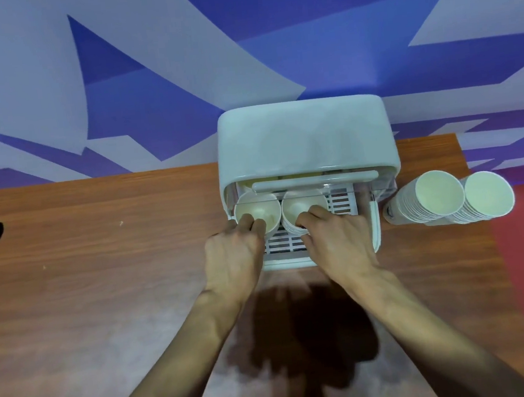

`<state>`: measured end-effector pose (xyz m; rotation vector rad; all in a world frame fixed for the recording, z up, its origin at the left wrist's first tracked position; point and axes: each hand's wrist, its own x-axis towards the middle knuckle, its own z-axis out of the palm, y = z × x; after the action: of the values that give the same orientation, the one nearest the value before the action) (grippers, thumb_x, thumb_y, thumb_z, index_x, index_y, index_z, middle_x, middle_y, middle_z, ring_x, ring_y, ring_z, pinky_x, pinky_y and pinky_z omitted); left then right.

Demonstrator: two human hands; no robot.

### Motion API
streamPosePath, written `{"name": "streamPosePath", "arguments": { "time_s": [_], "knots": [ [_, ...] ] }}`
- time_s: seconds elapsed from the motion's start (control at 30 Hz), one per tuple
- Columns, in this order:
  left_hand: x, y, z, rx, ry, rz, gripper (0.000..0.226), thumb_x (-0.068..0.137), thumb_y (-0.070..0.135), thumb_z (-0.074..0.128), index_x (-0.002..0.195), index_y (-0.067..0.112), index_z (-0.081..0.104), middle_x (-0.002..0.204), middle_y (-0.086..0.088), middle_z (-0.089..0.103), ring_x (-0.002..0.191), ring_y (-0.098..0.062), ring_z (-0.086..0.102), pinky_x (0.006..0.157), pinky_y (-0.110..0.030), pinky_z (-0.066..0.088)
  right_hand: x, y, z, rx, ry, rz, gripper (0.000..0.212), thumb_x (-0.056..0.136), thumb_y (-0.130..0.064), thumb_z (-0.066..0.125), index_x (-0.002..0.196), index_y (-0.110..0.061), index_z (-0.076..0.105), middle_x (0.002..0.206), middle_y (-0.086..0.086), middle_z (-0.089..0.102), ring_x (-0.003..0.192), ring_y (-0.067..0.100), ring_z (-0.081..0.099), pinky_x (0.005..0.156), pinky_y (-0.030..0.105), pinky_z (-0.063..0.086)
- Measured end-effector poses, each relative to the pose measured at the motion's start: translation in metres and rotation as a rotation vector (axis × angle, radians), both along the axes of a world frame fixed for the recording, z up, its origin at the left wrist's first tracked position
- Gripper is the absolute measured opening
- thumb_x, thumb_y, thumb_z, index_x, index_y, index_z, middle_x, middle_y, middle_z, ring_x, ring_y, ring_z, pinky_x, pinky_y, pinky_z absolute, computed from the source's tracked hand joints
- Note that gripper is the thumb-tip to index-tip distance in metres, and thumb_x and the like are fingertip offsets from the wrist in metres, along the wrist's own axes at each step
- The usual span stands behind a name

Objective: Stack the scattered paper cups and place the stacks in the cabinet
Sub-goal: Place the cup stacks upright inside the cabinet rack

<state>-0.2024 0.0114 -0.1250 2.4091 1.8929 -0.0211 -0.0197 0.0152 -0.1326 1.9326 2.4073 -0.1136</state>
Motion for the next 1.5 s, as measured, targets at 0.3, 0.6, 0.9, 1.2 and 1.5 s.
{"name": "streamPosePath", "arguments": {
  "time_s": [0.3, 0.6, 0.9, 1.2, 1.5],
  "knots": [
    [0.000, -0.020, 0.004, 0.065, -0.108, 0.041, 0.025, 0.070, 0.021, 0.082, 0.089, 0.020, 0.065, 0.088, 0.004, 0.063, 0.063, -0.023, 0.059, 0.041, -0.026, 0.035, 0.010, -0.017, 0.007, 0.107, 0.243, -0.005, 0.054, 0.068, -0.003, 0.078, 0.116, -0.023, 0.065, 0.118, -0.007, 0.066, 0.064, 0.022, 0.069, 0.050, 0.035, 0.052],
    [0.015, -0.044, 0.044, 0.241, -0.190, 0.058, 0.039, 0.090, 0.034, 0.065, 0.126, 0.021, 0.062, 0.121, 0.006, 0.062, 0.094, -0.019, 0.060, 0.046, -0.027, 0.040, 0.063, -0.073, 0.041, 0.199, 0.395, -0.103, 0.060, 0.076, -0.009, 0.078, 0.131, -0.023, 0.062, 0.149, -0.007, 0.051, 0.086, 0.012, 0.071, 0.052, 0.027, 0.047],
    [0.169, -0.020, 0.068, 0.163, -0.283, -0.322, 0.026, 0.087, 0.032, 0.065, 0.111, 0.023, 0.064, 0.110, 0.006, 0.063, 0.088, -0.018, 0.064, 0.046, -0.032, 0.044, 0.187, -0.084, 0.059, 0.274, 0.319, -0.342, 0.060, 0.080, -0.021, 0.079, 0.135, -0.024, 0.056, 0.147, -0.008, 0.051, 0.086, 0.020, 0.073, 0.050, 0.028, 0.045],
    [0.257, 0.009, 0.022, 0.024, 0.059, -0.443, 0.045, 0.038, 0.024, 0.091, 0.072, 0.020, 0.063, 0.059, 0.002, 0.054, 0.034, -0.022, 0.050, 0.051, -0.022, -0.005, 0.258, -0.062, 0.005, 0.205, 0.056, -0.194, 0.072, 0.069, -0.024, 0.084, 0.135, -0.020, 0.055, 0.135, -0.005, 0.060, 0.072, 0.019, 0.071, 0.043, 0.026, 0.037],
    [0.259, 0.018, 0.004, 0.032, 0.123, -0.441, 0.048, 0.033, 0.009, 0.085, 0.073, 0.019, 0.059, 0.056, 0.002, 0.049, 0.031, -0.023, 0.045, 0.053, -0.022, -0.006, 0.265, -0.039, -0.013, 0.293, 0.004, -0.115, 0.025, 0.073, -0.009, 0.075, 0.089, -0.021, 0.060, 0.075, 0.000, 0.055, 0.052, 0.027, 0.058, 0.043, 0.026, 0.018]
  ]
}}
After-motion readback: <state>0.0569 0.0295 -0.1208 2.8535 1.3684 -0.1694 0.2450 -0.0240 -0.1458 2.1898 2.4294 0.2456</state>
